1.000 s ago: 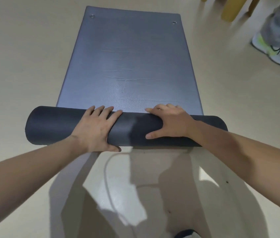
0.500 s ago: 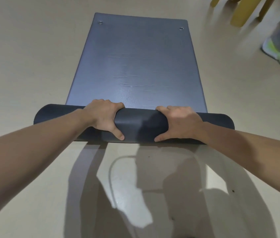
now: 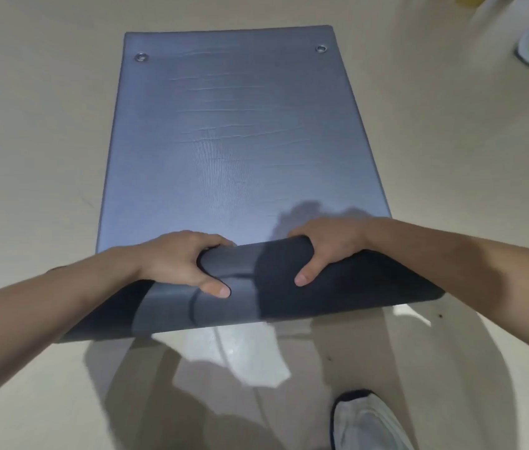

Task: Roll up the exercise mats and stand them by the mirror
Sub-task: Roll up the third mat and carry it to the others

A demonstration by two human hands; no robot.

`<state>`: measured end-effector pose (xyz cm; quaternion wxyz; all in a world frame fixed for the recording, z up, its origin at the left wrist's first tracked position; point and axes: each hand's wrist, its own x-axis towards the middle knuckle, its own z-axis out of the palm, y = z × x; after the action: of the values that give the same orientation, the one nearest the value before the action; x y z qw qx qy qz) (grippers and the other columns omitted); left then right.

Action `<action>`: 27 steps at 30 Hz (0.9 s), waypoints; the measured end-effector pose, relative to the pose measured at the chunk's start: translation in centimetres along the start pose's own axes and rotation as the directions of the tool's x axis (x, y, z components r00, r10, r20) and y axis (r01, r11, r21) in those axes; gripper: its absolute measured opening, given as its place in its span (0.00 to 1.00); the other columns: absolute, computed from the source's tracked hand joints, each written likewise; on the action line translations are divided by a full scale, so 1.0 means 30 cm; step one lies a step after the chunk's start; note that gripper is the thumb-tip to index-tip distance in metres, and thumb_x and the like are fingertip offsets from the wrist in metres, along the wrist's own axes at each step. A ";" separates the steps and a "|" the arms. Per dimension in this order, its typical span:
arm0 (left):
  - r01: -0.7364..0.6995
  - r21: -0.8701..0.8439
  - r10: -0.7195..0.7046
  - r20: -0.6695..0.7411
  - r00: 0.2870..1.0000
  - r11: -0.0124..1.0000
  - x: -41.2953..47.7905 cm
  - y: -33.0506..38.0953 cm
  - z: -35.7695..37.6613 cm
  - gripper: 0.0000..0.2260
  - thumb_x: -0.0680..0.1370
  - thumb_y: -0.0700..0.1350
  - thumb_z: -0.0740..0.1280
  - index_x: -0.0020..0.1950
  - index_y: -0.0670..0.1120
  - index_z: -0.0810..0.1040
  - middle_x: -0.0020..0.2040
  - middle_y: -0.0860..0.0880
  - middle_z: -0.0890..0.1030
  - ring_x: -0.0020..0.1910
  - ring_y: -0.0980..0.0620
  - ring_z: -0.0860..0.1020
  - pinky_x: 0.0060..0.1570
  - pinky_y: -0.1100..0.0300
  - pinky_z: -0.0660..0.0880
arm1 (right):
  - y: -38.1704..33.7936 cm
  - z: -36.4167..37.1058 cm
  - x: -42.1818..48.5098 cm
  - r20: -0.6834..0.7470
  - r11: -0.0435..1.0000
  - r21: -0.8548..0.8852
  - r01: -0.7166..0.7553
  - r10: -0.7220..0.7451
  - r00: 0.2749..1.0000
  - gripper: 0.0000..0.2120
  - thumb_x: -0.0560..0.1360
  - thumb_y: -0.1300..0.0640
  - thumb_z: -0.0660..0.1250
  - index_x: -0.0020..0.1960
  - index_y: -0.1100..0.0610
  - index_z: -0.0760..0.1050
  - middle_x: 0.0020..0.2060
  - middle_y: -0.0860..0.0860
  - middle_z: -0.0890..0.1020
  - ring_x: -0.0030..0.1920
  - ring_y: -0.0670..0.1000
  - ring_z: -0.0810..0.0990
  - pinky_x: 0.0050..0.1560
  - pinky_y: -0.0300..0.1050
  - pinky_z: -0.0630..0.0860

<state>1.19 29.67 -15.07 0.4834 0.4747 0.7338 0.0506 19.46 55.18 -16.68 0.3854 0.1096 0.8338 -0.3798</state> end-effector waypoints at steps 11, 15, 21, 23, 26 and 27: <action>0.080 0.622 0.248 -0.423 0.872 0.779 -0.028 0.069 0.238 0.59 0.61 0.82 0.62 0.82 0.45 0.60 0.79 0.39 0.66 0.73 0.35 0.70 0.71 0.39 0.66 | -0.020 -0.020 -0.036 -0.306 0.968 -0.232 -0.093 0.018 0.952 0.43 0.64 0.24 0.72 0.73 0.42 0.71 0.62 0.42 0.78 0.61 0.49 0.78 0.62 0.51 0.73; 0.027 0.642 0.274 -0.364 0.890 0.766 0.009 0.038 0.160 0.59 0.61 0.81 0.63 0.83 0.47 0.57 0.79 0.42 0.68 0.72 0.39 0.73 0.69 0.43 0.70 | -0.032 0.018 -0.065 -0.552 0.927 -0.343 -0.153 -0.067 0.831 0.39 0.70 0.24 0.64 0.74 0.45 0.70 0.65 0.47 0.79 0.64 0.53 0.77 0.65 0.53 0.69; -0.041 0.336 0.101 -0.162 0.982 0.941 0.069 0.042 -0.036 0.56 0.59 0.78 0.73 0.81 0.63 0.53 0.77 0.62 0.67 0.74 0.53 0.69 0.71 0.49 0.68 | -0.008 0.227 -0.081 -0.732 0.857 -0.508 -0.088 -0.376 0.569 0.37 0.75 0.29 0.62 0.72 0.55 0.74 0.67 0.54 0.79 0.65 0.59 0.76 0.69 0.60 0.70; -0.048 0.262 0.081 -0.116 0.990 0.964 0.085 0.038 -0.072 0.54 0.60 0.75 0.76 0.80 0.65 0.55 0.76 0.65 0.68 0.74 0.55 0.69 0.72 0.49 0.66 | 0.005 0.269 -0.079 -0.679 0.795 -0.577 -0.187 -0.340 0.651 0.48 0.70 0.24 0.62 0.79 0.55 0.64 0.75 0.57 0.71 0.74 0.61 0.68 0.76 0.64 0.61; -0.026 0.287 0.062 -0.114 0.992 0.957 0.106 0.036 -0.115 0.55 0.60 0.75 0.76 0.81 0.63 0.55 0.78 0.61 0.67 0.76 0.52 0.68 0.73 0.50 0.65 | 0.007 0.236 -0.062 -0.618 0.744 -0.617 -0.256 -0.257 0.743 0.57 0.66 0.19 0.59 0.82 0.54 0.53 0.79 0.57 0.63 0.78 0.62 0.61 0.79 0.65 0.54; -0.012 0.311 0.060 -0.144 0.988 0.950 0.109 0.033 -0.129 0.56 0.59 0.77 0.74 0.82 0.62 0.55 0.79 0.60 0.67 0.76 0.51 0.67 0.73 0.49 0.65 | 0.003 0.212 -0.052 -0.611 0.742 -0.618 -0.260 -0.245 0.753 0.58 0.65 0.18 0.59 0.82 0.54 0.53 0.79 0.57 0.63 0.78 0.62 0.61 0.79 0.65 0.54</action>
<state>-1.37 34.13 -14.65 0.3447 0.5526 0.7585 -0.0202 24.12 50.84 -18.25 0.0811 0.0934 0.9923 0.0111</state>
